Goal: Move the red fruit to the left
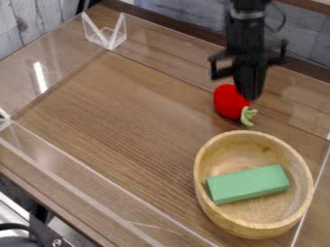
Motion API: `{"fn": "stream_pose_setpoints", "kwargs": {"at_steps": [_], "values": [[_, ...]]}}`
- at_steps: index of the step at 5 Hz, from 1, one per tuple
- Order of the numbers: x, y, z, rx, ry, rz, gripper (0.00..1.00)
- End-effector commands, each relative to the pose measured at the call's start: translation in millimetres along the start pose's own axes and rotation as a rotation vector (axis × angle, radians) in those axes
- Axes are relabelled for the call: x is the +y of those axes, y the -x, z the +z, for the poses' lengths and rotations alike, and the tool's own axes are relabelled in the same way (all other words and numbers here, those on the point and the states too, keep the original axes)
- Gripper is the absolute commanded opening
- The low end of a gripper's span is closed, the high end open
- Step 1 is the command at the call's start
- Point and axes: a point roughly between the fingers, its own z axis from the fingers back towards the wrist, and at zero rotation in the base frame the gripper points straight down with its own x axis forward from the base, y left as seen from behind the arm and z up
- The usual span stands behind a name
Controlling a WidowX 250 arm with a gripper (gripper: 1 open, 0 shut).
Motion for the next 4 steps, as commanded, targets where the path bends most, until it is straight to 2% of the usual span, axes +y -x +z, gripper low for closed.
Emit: {"fn": "stream_pose_setpoints", "kwargs": {"at_steps": [1, 2, 3, 4], "values": [[-3, -5.9, 62.5, -0.041, 0.113, -0.031, 0.00], [9, -14.0, 65.7, -0.038, 0.145, -0.025, 0.00], [14, -9.8, 61.6, -0.045, 0.134, -0.010, 0.00], [16, -5.9, 52.6, -0.052, 0.116, 0.002, 1.00]]}}
